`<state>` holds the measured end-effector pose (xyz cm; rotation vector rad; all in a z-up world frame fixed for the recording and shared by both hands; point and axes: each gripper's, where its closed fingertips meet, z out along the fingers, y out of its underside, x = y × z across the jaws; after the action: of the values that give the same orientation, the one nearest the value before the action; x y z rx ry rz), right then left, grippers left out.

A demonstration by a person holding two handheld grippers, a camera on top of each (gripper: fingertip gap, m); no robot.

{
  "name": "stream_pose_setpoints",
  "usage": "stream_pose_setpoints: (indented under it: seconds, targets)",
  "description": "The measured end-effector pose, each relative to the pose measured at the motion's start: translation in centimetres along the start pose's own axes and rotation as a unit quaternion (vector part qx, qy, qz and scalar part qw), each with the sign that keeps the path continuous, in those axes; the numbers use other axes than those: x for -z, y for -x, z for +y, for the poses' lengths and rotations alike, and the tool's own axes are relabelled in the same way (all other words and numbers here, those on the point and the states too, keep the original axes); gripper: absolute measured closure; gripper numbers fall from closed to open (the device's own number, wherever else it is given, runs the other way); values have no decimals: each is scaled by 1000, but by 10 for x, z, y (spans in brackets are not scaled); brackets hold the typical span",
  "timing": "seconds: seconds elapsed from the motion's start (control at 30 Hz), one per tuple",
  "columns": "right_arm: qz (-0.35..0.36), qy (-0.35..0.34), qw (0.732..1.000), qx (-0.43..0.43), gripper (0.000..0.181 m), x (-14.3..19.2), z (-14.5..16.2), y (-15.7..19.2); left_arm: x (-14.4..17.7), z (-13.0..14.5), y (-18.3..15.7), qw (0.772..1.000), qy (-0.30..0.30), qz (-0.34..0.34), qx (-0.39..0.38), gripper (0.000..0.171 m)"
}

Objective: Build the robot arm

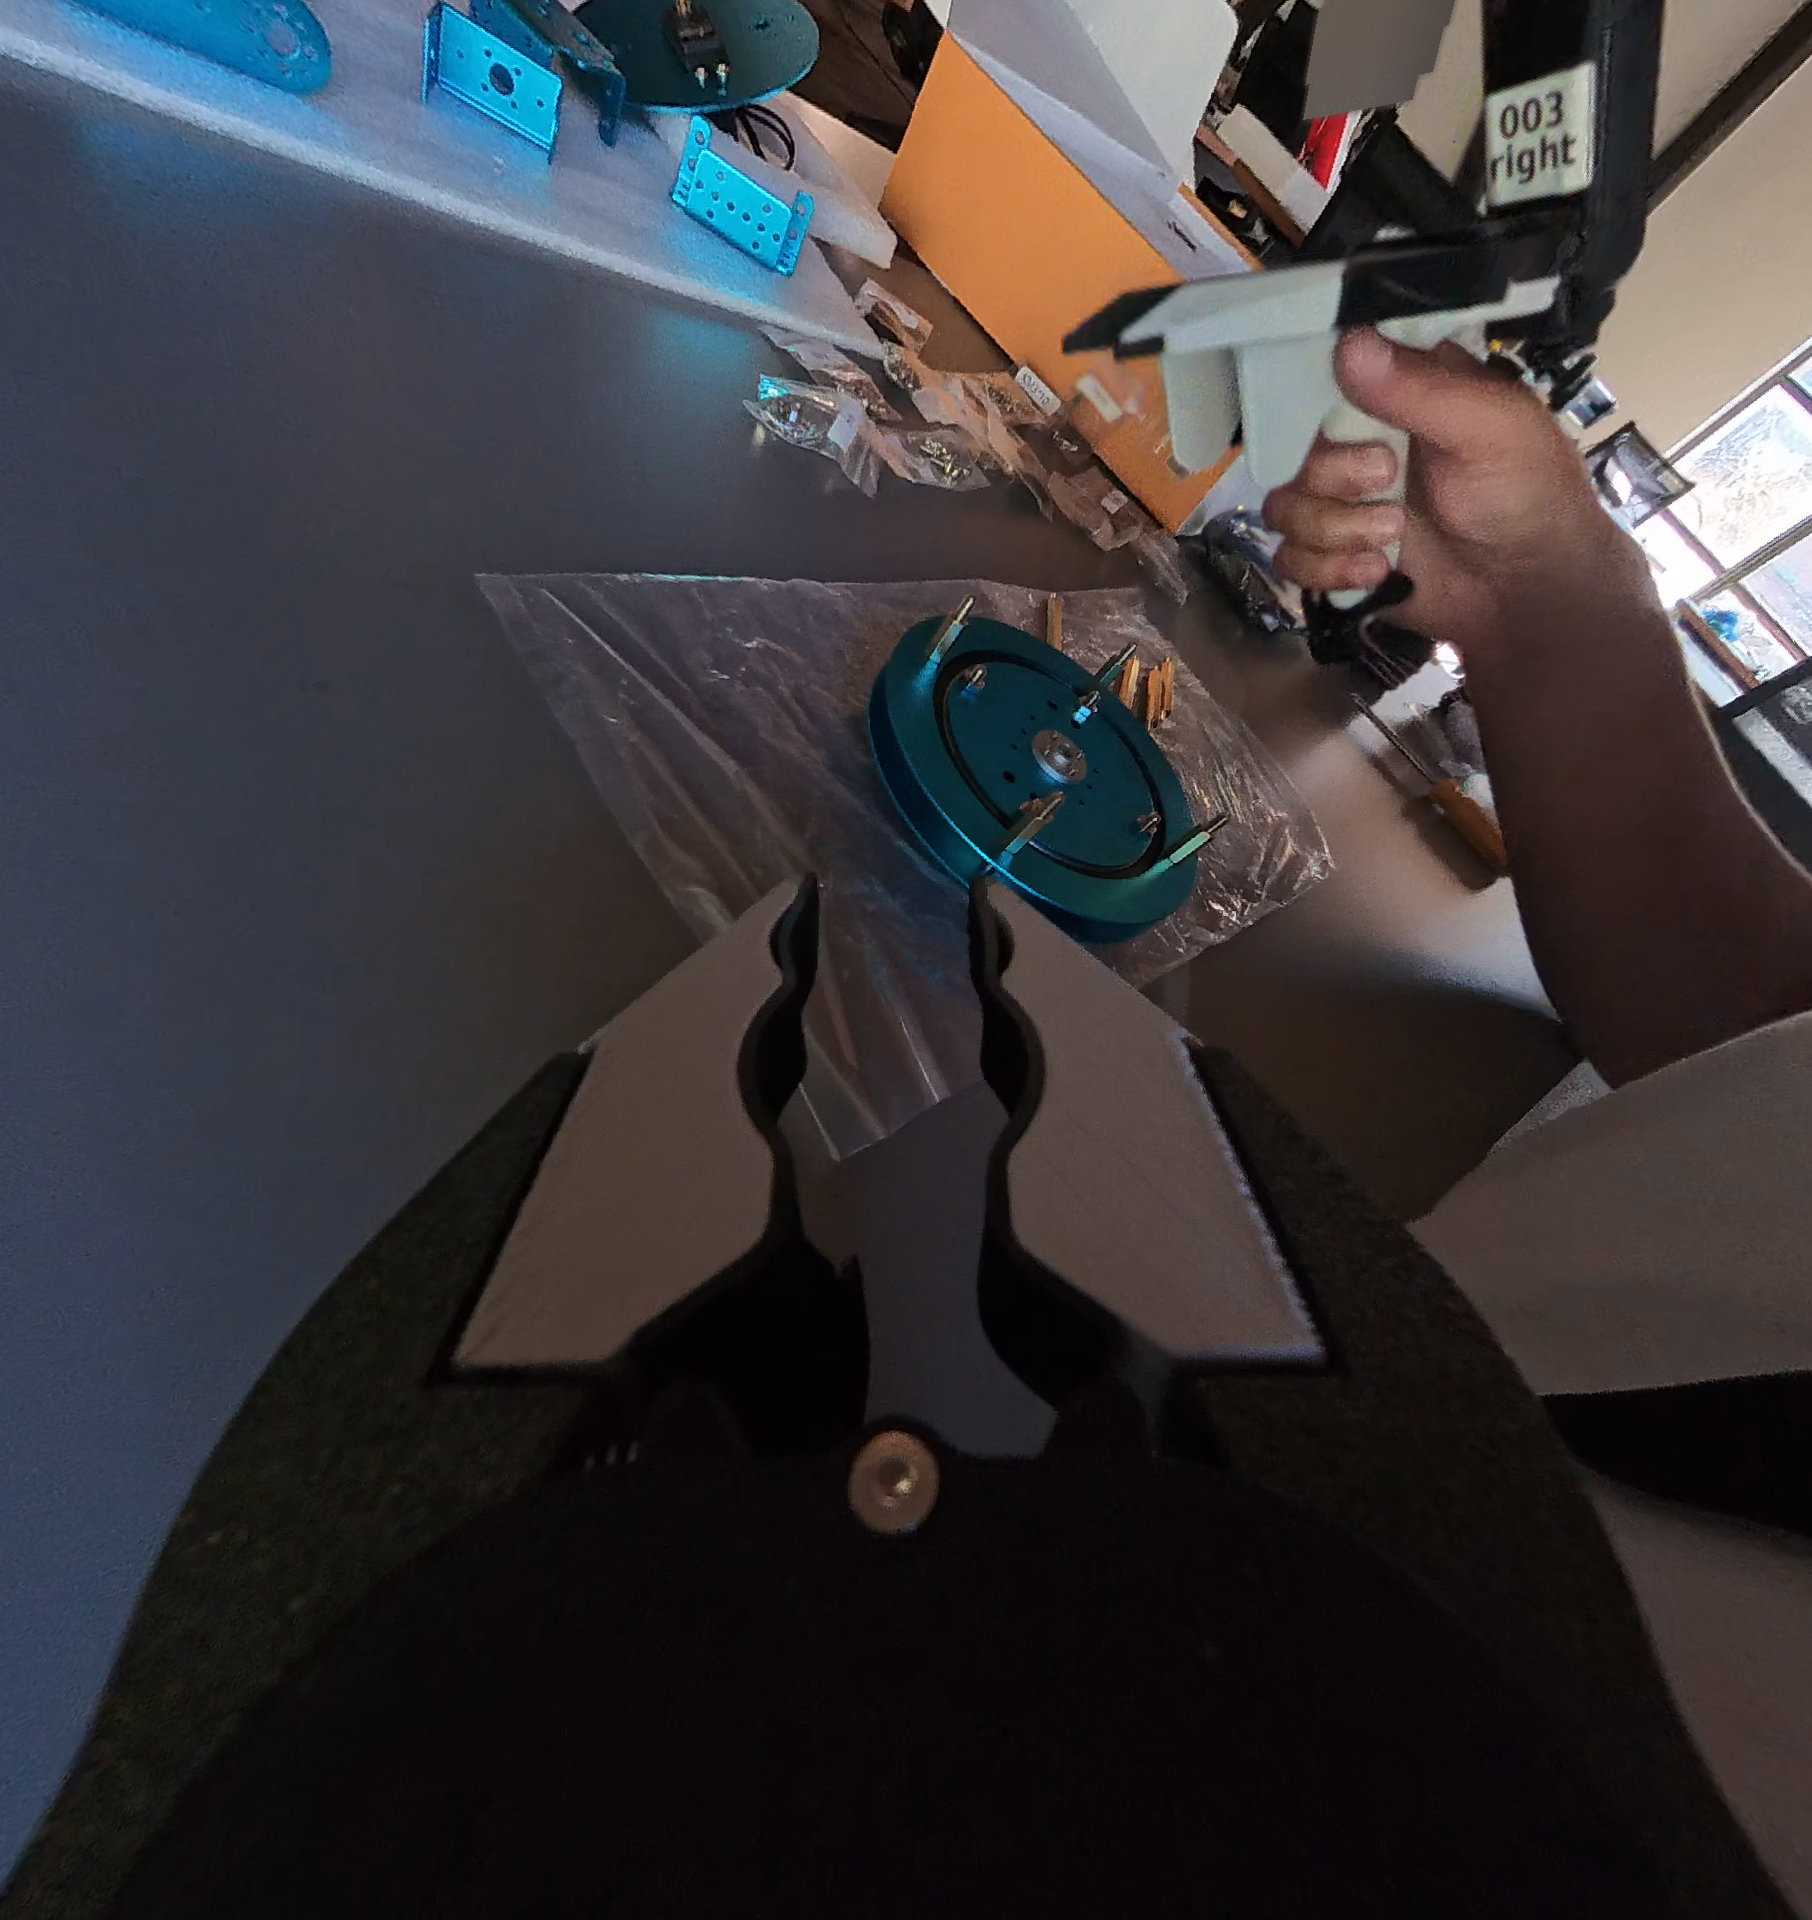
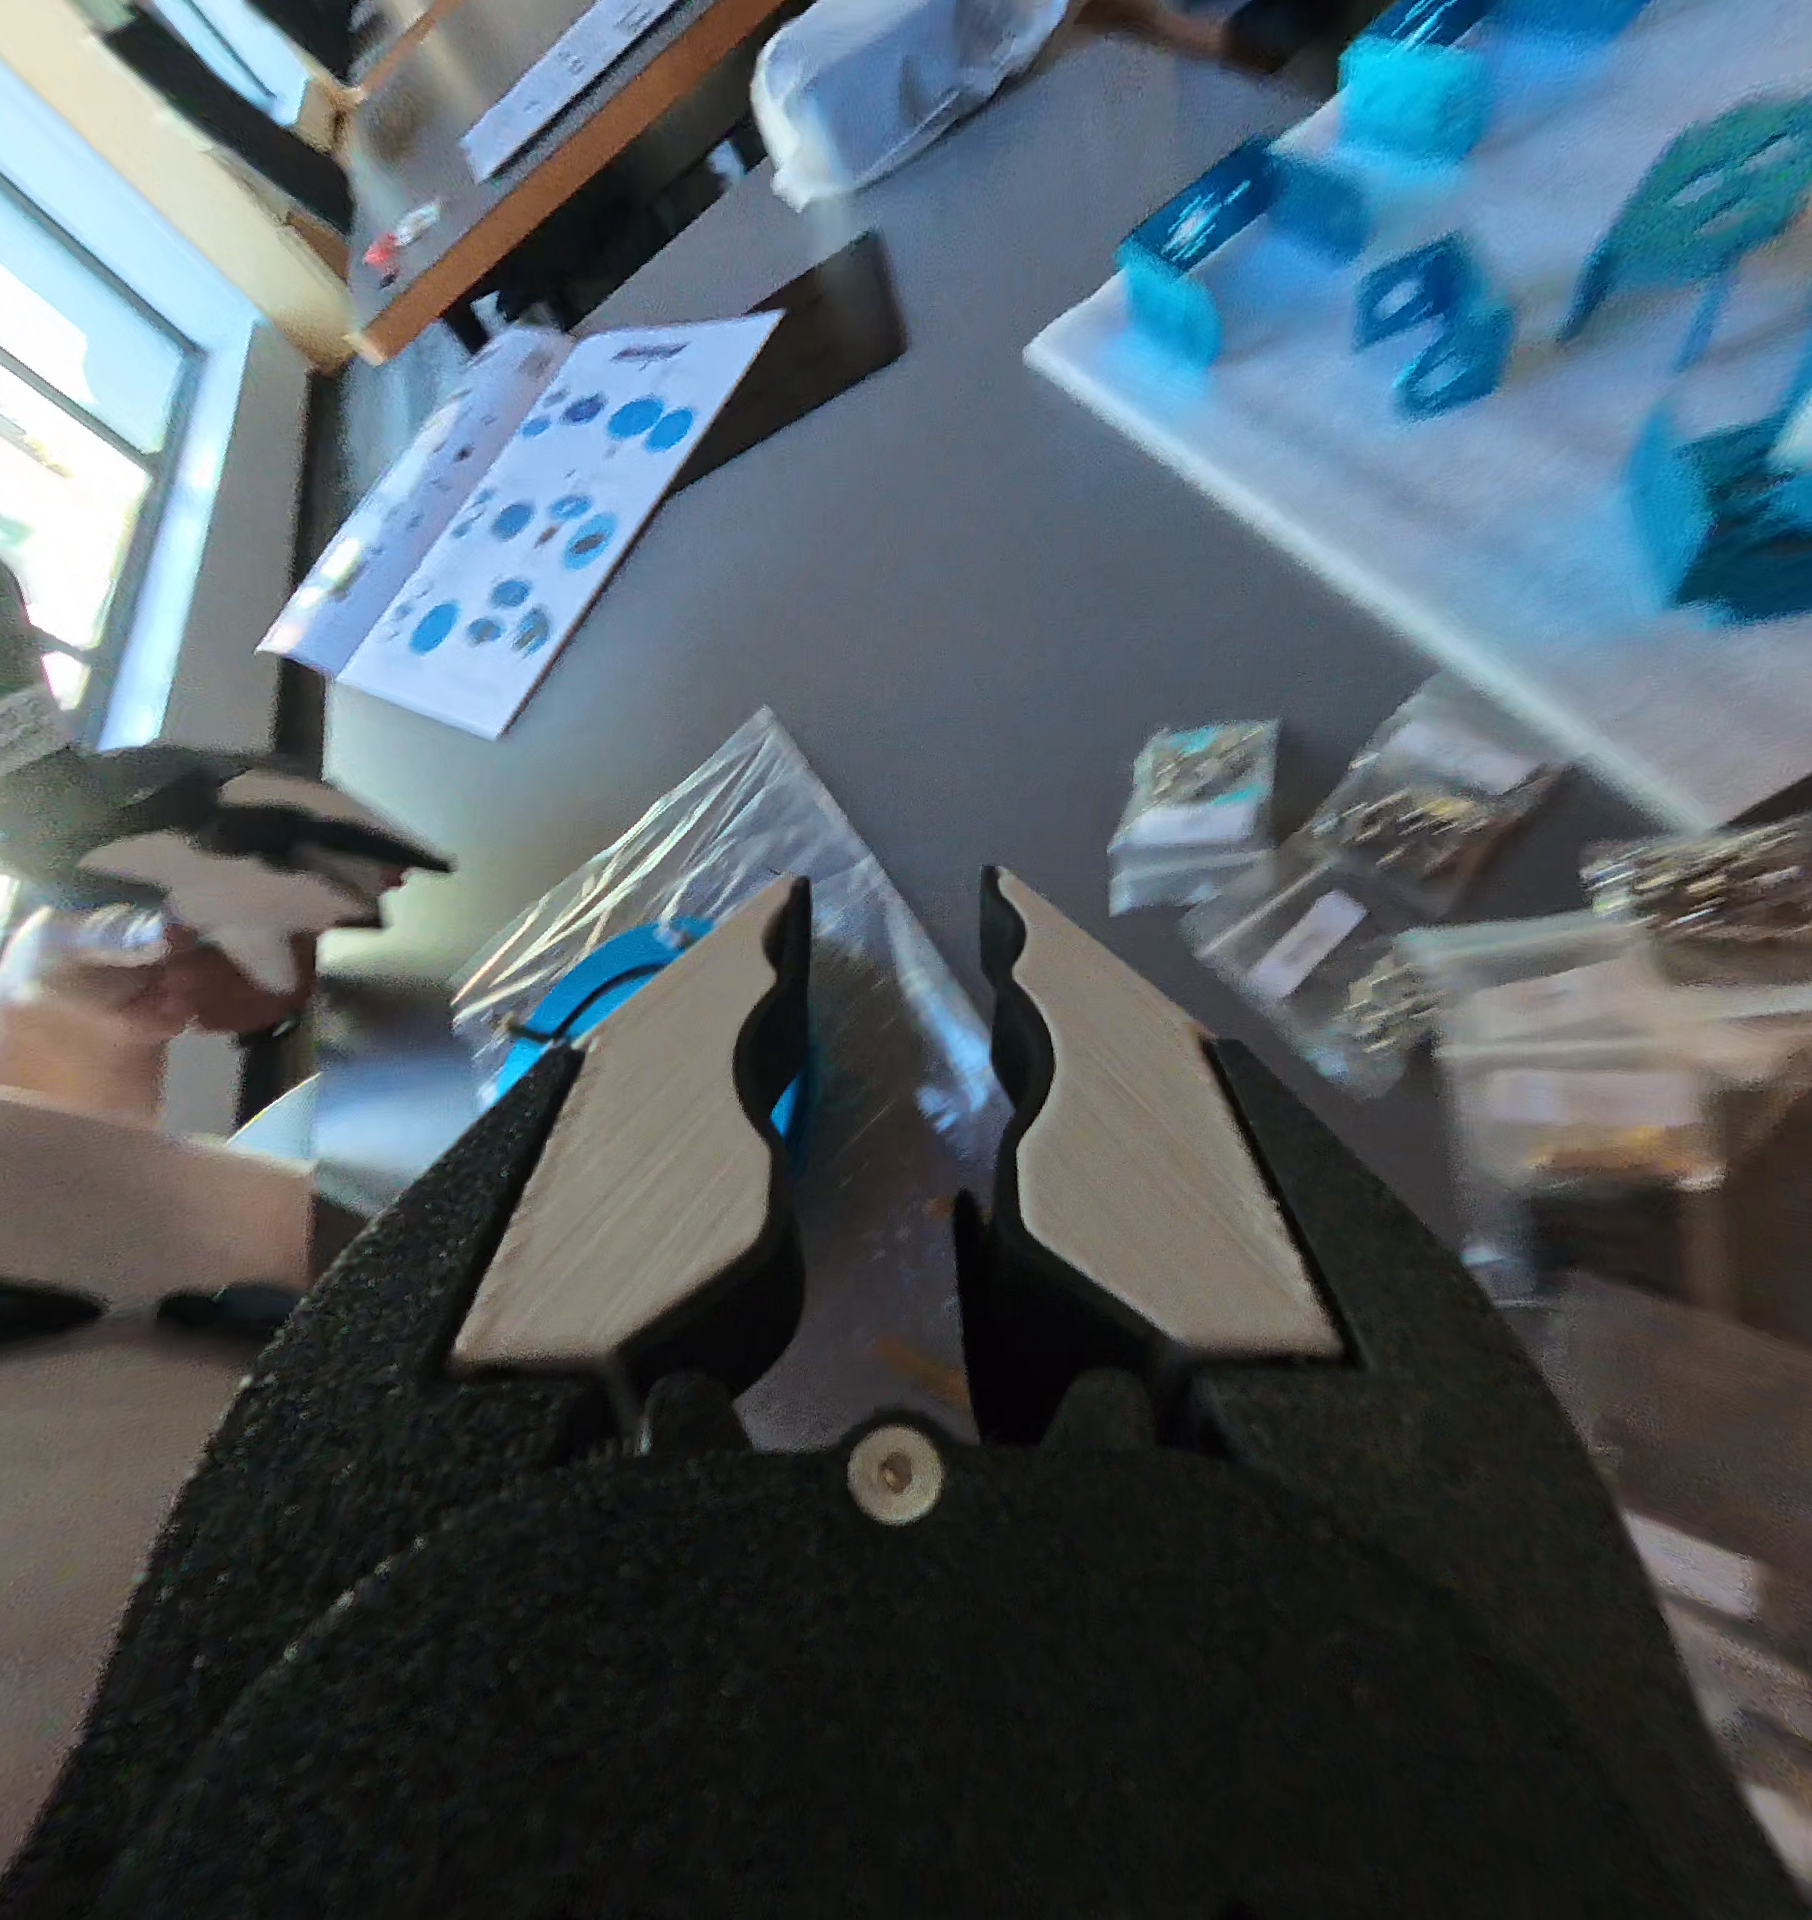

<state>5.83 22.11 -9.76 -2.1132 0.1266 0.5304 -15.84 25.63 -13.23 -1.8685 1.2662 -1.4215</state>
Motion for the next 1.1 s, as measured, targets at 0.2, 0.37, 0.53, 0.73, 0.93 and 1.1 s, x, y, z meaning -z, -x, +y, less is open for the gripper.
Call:
stream_pose_setpoints:
  seconds: [0.2,0.37,0.53,0.73,0.93,1.1]
  targets:
    - [172,1,985,17,144,2,-90,-108,14,2,0,1000,0,2,-19,144]
    - [287,50,955,-53,137,-15,-121,-215,37,11,9,999,1,-22,-27,143]
    - [259,51,953,-152,137,-32,-115,-247,69,16,20,997,-17,-66,-24,143]
    - [187,12,953,-239,154,-46,-111,-256,95,23,30,995,-35,-89,0,143]
    - [117,-45,947,-297,175,-53,-117,-253,102,24,28,995,-35,-96,-8,143]
    - [99,-95,948,-288,181,-44,-135,-247,101,23,23,995,-36,-95,-12,143]
